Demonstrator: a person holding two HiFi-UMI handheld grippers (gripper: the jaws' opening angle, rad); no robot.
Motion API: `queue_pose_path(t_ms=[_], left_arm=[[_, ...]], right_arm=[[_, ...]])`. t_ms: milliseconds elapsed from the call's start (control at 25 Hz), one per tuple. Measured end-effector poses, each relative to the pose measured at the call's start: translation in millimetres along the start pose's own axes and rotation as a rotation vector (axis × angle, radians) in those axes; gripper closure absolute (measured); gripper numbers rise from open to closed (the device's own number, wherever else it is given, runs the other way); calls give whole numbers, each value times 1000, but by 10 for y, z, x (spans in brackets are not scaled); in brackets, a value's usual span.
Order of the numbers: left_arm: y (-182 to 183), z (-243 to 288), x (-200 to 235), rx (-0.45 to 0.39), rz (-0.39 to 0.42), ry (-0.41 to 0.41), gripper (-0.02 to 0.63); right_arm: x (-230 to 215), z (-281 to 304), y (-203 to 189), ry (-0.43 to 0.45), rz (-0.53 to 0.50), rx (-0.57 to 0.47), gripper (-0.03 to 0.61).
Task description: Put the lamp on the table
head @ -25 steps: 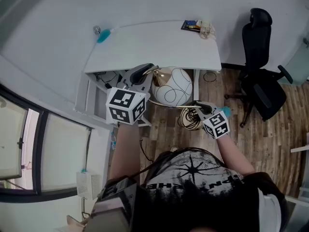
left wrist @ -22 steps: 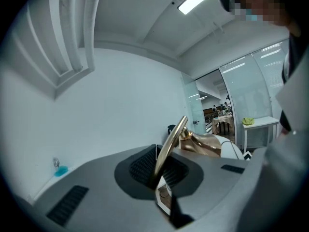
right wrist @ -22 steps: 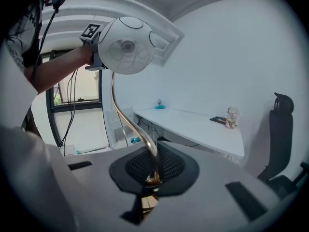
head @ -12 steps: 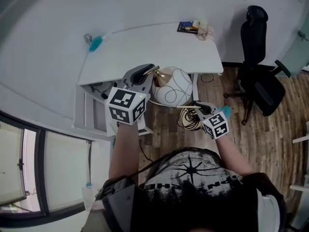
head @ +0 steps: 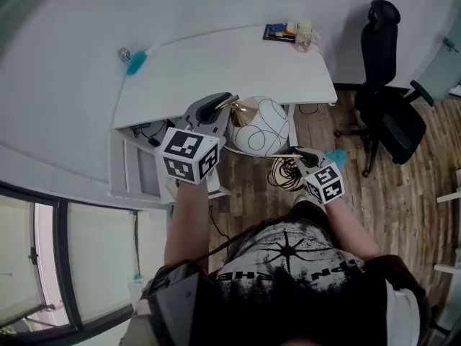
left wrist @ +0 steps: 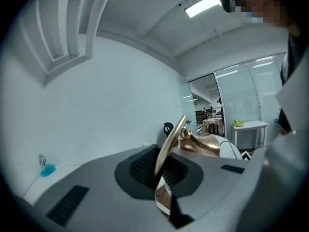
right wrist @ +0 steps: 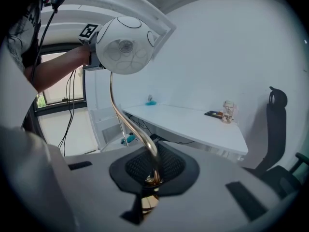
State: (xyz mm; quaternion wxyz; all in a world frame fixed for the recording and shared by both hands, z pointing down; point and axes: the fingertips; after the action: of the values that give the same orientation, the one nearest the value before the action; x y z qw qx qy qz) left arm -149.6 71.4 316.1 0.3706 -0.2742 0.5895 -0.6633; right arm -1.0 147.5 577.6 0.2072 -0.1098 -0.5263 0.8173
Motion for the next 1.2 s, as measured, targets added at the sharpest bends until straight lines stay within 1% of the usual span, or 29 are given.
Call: queue_pose_path(t_ms=[240,520,800,1200], left_arm=[[-100,59,215,12,-23,22,597],[-134,325,558,32,-29,66,597],[-47,644,1006,32,-32,116,597],[142,1330,1518,29,-36,176,597]], right_arm=[[-26,204,22,25,-5,19,558],[-245,618,132,76,-8,27,557],[-582,1105,413,121,-36,19,558],[-1306,1697,784,179,-69,13,557]])
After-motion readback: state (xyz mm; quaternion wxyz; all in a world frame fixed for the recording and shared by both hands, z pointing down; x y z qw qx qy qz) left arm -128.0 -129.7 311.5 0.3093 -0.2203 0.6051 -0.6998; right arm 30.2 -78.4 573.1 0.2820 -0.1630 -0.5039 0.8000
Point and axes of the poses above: the fingertips, and each gripper's own axes: z forward along the fingers, x to its left, y out of its top, and after that the axes turned 8 degrees about -y, right-handed
